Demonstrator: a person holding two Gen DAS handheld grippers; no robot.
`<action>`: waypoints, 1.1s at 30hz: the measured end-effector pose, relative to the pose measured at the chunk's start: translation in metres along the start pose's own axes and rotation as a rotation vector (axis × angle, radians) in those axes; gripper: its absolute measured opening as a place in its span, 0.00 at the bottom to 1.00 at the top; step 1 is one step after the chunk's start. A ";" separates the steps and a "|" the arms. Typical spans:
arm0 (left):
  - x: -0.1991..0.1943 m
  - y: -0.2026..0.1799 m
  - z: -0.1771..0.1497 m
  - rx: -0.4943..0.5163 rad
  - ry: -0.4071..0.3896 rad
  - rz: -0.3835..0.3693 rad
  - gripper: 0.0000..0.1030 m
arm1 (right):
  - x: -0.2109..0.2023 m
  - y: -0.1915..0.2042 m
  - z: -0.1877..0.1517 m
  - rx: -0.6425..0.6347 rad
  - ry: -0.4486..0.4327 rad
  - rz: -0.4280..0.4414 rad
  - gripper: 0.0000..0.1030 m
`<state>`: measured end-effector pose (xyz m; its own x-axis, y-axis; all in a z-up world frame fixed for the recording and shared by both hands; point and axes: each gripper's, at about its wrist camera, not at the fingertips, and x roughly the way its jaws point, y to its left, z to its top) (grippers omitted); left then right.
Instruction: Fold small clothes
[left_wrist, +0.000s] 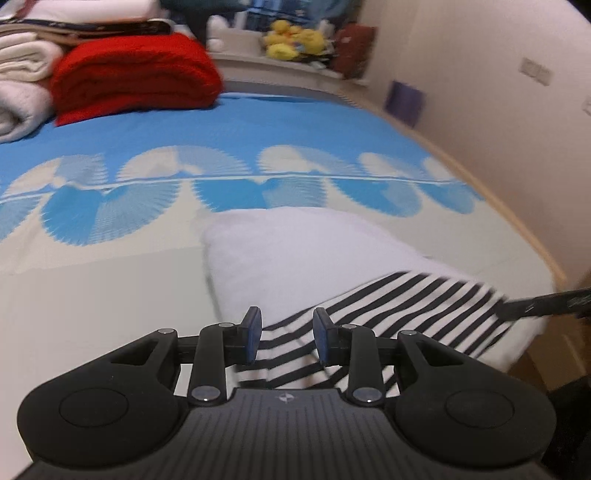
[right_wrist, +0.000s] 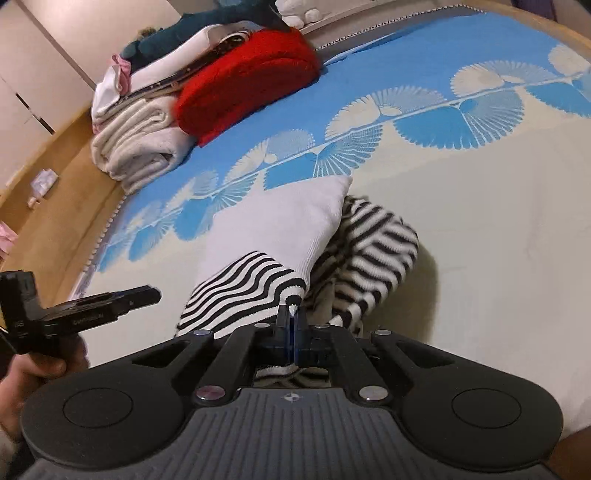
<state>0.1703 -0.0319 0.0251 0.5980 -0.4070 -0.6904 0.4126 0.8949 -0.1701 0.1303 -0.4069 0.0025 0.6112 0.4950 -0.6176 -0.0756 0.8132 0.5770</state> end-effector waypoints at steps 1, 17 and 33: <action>0.001 -0.003 0.000 0.012 0.009 -0.025 0.33 | 0.000 -0.002 -0.001 -0.009 0.021 -0.017 0.00; 0.059 -0.001 -0.024 0.057 0.363 0.065 0.39 | 0.086 0.007 -0.036 -0.155 0.421 -0.280 0.00; 0.034 0.051 0.017 -0.228 0.159 0.077 0.41 | 0.052 -0.029 0.048 0.308 -0.134 -0.099 0.53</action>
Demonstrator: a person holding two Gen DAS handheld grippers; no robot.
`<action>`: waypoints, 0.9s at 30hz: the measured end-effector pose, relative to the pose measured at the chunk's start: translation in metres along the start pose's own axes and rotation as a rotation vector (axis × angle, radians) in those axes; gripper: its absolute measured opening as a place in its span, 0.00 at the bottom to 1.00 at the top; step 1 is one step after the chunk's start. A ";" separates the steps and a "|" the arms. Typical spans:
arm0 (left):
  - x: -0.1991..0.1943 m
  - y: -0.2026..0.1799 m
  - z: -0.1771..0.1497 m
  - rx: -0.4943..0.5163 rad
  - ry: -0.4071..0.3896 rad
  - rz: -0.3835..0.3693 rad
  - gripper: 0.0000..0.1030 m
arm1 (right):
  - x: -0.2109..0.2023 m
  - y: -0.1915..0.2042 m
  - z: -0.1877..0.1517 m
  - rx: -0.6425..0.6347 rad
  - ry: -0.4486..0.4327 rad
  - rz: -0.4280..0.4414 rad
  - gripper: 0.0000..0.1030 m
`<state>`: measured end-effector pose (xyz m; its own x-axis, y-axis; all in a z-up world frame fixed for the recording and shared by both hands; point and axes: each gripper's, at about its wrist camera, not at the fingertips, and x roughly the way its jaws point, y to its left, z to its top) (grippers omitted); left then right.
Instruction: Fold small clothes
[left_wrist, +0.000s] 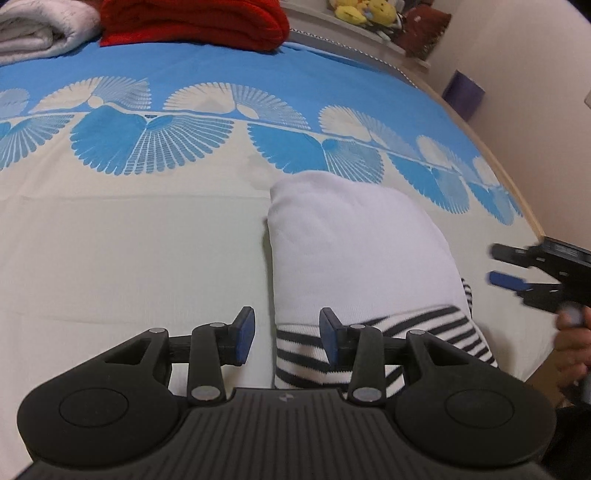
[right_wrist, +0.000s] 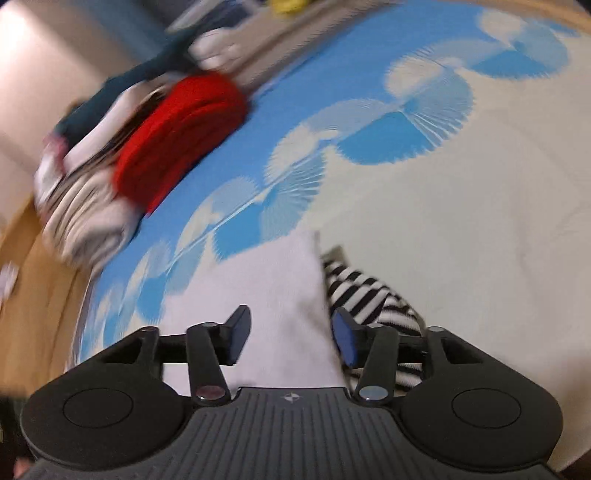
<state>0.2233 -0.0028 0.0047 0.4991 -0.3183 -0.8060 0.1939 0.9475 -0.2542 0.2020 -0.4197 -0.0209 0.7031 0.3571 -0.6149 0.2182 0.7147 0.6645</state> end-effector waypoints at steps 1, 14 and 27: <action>0.001 0.001 0.001 -0.005 -0.001 0.001 0.41 | 0.014 -0.003 0.005 0.051 0.017 -0.011 0.53; -0.003 -0.002 0.006 -0.020 -0.049 -0.203 0.41 | 0.064 0.033 0.009 0.018 -0.124 -0.058 0.02; 0.042 -0.049 -0.028 0.094 0.119 -0.036 0.42 | 0.068 0.043 -0.012 -0.175 -0.126 -0.403 0.10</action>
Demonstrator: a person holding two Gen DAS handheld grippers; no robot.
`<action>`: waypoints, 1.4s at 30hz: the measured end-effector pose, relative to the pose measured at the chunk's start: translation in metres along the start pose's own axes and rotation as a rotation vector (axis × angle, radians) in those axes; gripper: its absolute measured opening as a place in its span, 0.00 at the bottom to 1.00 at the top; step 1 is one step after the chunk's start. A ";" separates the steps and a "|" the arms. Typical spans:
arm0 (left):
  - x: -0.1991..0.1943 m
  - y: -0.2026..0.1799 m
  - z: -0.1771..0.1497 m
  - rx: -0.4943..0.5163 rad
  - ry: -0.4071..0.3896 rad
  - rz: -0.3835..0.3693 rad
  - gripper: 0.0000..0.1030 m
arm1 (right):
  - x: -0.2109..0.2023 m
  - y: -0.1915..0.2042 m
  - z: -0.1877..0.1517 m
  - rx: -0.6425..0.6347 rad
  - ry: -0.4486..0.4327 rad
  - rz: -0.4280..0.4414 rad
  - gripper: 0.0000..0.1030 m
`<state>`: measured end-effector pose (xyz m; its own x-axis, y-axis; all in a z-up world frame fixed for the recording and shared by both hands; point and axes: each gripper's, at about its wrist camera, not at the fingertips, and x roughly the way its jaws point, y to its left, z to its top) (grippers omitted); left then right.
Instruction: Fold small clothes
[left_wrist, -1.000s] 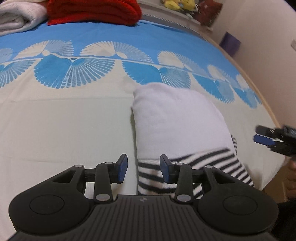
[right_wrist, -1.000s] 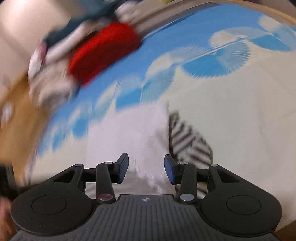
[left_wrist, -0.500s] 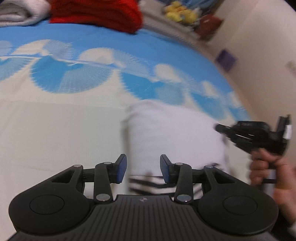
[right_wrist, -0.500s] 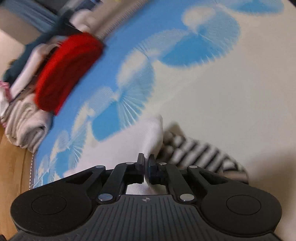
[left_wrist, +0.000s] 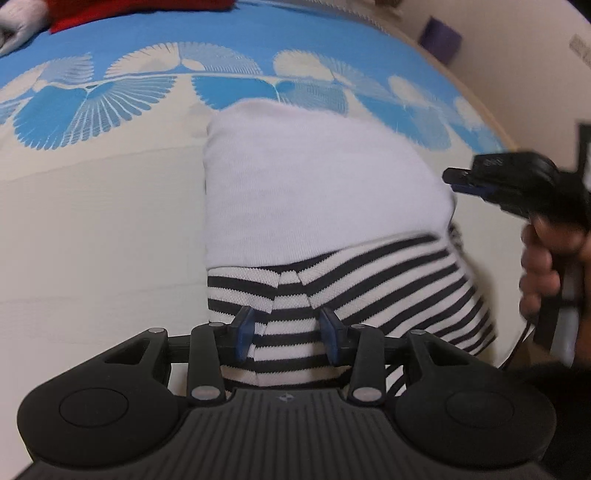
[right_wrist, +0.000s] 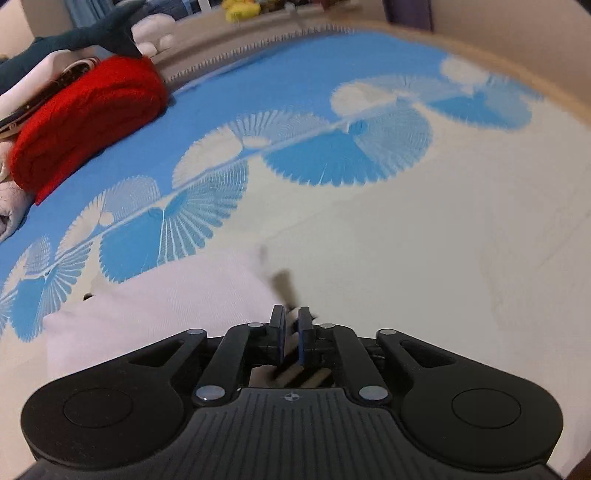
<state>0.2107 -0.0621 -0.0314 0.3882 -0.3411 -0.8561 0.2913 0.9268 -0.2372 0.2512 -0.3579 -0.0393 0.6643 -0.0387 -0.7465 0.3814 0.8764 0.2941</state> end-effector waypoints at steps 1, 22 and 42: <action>-0.003 0.001 0.000 -0.011 -0.010 0.000 0.42 | -0.009 -0.001 0.001 0.001 -0.034 0.015 0.14; 0.006 0.033 0.062 -0.259 -0.049 -0.028 0.87 | -0.020 -0.039 -0.020 -0.175 0.184 0.171 0.81; 0.062 0.060 0.111 -0.331 -0.095 -0.251 0.43 | 0.022 -0.037 -0.012 0.065 0.292 0.261 0.07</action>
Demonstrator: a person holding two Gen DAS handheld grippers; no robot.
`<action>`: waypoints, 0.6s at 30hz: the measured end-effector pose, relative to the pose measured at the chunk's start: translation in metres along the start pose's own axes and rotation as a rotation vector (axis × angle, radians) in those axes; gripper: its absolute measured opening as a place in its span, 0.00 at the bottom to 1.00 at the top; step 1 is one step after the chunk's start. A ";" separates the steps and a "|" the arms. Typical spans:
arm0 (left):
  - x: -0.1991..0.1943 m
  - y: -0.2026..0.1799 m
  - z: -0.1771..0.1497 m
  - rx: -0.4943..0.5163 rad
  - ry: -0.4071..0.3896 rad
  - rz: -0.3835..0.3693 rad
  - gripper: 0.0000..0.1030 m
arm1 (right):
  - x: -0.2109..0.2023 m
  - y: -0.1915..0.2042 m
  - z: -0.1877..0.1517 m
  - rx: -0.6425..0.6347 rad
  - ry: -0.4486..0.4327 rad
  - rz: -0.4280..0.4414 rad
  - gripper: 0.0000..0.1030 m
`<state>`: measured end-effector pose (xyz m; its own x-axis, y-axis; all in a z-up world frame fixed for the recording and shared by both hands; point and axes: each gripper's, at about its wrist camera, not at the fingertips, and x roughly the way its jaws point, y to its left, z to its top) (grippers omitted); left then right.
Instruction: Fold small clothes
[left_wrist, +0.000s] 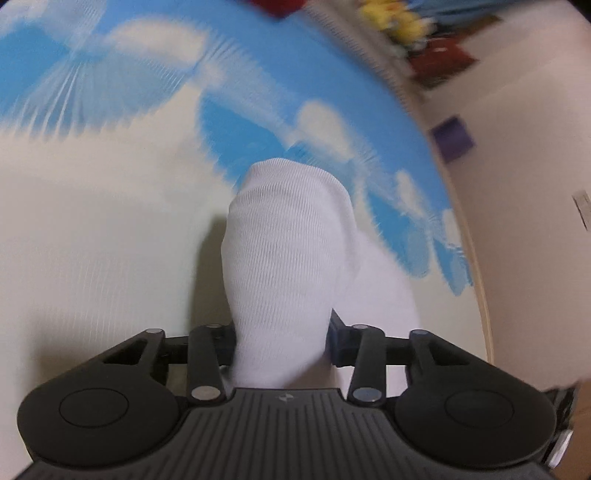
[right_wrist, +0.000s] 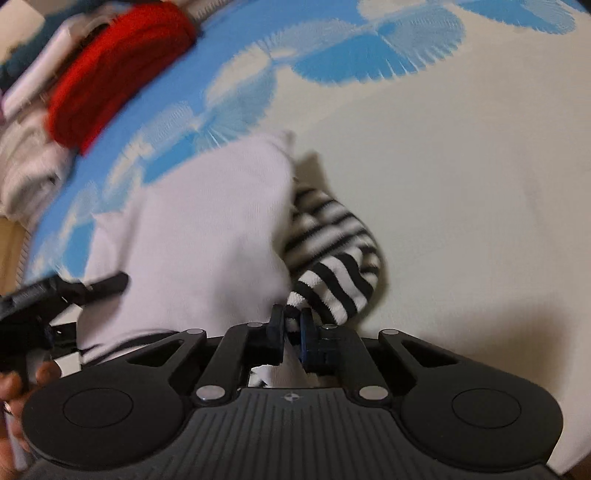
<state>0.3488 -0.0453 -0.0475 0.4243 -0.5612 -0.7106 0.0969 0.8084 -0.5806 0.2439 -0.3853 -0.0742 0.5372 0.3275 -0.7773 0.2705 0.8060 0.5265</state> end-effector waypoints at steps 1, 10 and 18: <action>-0.006 -0.005 0.005 0.027 -0.034 0.002 0.43 | -0.001 0.004 0.003 -0.005 -0.026 0.016 0.07; -0.050 0.010 0.068 0.107 -0.368 0.255 0.71 | 0.015 0.055 0.041 -0.048 -0.270 0.104 0.07; -0.060 0.048 0.057 0.133 -0.108 0.221 0.71 | 0.062 0.080 0.053 -0.145 -0.210 0.018 0.07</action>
<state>0.3787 0.0370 -0.0098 0.5408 -0.3527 -0.7636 0.1058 0.9291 -0.3542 0.3410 -0.3263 -0.0622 0.6989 0.2455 -0.6718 0.1496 0.8683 0.4729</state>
